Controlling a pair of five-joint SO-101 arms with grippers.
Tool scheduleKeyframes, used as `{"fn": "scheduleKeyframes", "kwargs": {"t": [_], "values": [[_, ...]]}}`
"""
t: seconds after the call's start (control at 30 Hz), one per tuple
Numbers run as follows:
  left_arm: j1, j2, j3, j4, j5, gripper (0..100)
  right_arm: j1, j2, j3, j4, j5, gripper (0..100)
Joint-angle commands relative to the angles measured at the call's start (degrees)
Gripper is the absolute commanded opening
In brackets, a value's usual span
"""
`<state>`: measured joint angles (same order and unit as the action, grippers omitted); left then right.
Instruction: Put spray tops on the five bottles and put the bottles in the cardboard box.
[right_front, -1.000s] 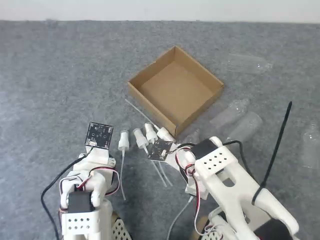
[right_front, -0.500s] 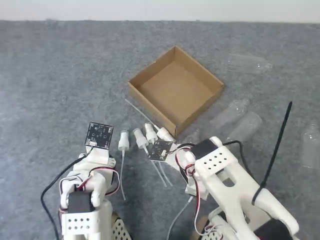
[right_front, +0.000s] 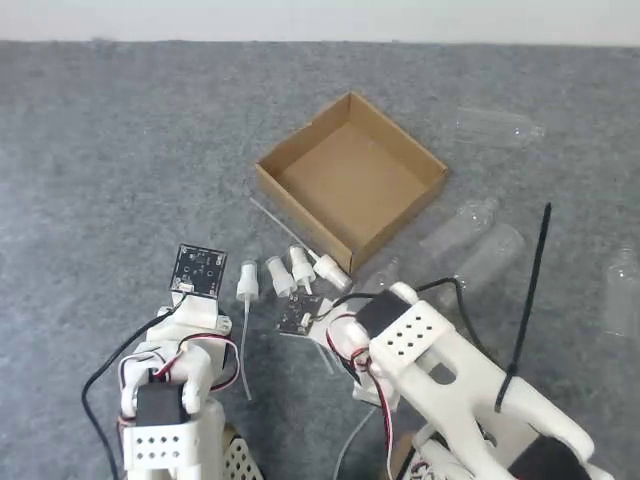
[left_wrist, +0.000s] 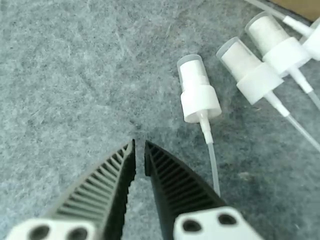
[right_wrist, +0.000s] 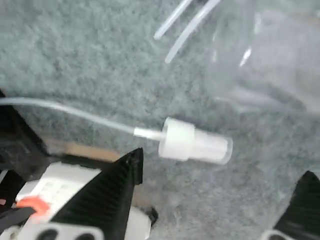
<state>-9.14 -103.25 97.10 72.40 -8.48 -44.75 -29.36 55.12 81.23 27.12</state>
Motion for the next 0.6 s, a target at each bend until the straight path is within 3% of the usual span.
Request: {"fn": "scheduleKeyframes", "kwargs": {"t": [0.0,0.23,0.47,0.57], "values": [[-0.18,-1.14,-0.57,0.0,-0.53,3,1.1,-1.98,1.93,-3.91,-1.14,40.9],[-0.18,-1.14,-0.57,0.0,-0.53,3,3.91,-1.98,6.07,-8.22,-1.05,39.8],[-0.26,-1.14,-0.57,0.0,-0.53,3,14.64,-1.98,6.24,-14.2,-0.97,20.1],[-0.26,-1.14,-0.57,0.0,-0.53,3,17.36,-2.07,5.71,-15.34,1.05,16.6]]}}
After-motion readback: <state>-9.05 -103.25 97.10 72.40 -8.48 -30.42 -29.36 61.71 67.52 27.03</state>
